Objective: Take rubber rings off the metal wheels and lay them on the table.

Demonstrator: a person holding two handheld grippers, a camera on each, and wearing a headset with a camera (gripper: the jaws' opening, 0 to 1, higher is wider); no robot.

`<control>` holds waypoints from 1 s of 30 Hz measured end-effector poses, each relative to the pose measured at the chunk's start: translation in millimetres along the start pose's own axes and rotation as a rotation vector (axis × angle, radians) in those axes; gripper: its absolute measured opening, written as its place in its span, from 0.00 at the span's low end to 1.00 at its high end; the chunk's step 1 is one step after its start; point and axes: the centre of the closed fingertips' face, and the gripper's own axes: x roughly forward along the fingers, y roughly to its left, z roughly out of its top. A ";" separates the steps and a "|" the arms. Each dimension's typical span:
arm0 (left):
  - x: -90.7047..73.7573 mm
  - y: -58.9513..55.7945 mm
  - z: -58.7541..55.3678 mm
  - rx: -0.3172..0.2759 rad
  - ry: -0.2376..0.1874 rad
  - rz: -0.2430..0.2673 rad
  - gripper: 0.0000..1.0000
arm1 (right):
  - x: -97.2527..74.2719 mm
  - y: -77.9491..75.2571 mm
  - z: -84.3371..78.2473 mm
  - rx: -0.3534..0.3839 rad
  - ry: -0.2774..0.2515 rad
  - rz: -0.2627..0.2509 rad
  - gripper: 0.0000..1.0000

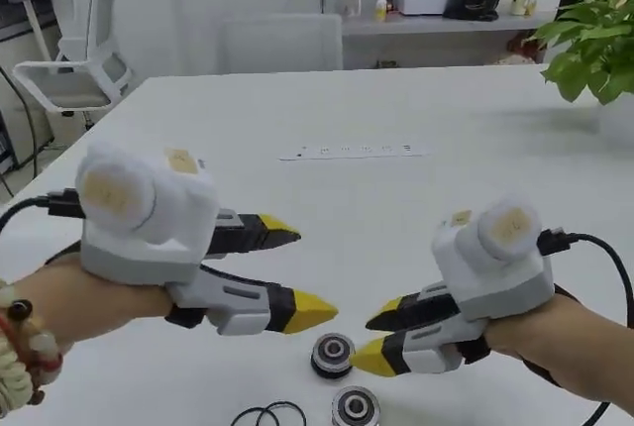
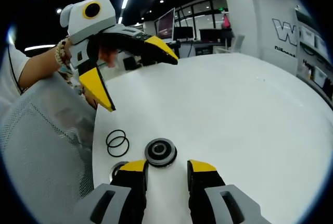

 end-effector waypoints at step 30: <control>38.4 -22.6 -69.0 -0.100 0.123 -0.042 0.14 | 13.4 7.2 -1.9 -0.069 0.036 0.017 0.21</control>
